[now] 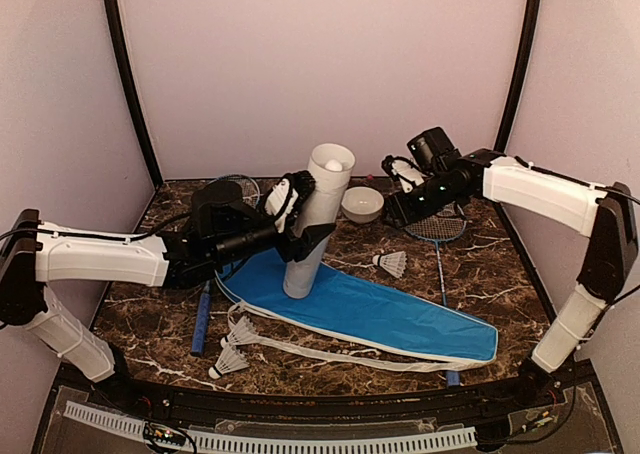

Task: Pack up the badminton gear
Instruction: Pick up the shuttlecock from the center of the board.

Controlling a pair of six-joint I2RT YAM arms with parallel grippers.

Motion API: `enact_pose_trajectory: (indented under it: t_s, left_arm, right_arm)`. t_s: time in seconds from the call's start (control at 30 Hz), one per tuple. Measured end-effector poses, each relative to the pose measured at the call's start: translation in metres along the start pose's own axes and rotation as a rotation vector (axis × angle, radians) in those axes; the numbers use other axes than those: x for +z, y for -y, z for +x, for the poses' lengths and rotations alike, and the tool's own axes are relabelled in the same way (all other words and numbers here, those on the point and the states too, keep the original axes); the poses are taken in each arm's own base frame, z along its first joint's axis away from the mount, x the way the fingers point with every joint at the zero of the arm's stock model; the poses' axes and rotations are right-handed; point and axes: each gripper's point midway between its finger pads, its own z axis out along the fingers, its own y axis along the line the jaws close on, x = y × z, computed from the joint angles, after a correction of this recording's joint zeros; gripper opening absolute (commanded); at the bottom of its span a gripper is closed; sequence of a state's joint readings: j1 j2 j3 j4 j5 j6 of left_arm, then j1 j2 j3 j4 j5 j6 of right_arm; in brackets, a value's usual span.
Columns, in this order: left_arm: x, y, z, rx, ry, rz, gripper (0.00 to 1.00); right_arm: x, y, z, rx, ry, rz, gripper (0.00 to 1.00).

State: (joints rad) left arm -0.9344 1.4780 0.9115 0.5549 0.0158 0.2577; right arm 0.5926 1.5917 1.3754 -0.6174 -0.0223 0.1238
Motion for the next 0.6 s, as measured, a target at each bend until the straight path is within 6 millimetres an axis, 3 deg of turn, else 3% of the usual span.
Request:
enact_pose_trajectory:
  t_s: [0.2,0.37,0.6]
  left_arm:
    - [-0.002,-0.003,0.001,-0.007,0.007,-0.007,0.68]
    - [-0.002,-0.004,0.001,-0.01,0.01,-0.01,0.68]
    - [-0.002,-0.005,0.001,-0.017,0.011,-0.011,0.68]
  right_arm:
    - [0.053,0.002,0.02,-0.124,-0.162,-0.007,0.59]
    - [0.078,0.003,0.043,-0.206,-0.268,-0.011,0.52]
    - [0.11,0.002,0.073,-0.316,-0.389,0.029,0.51]
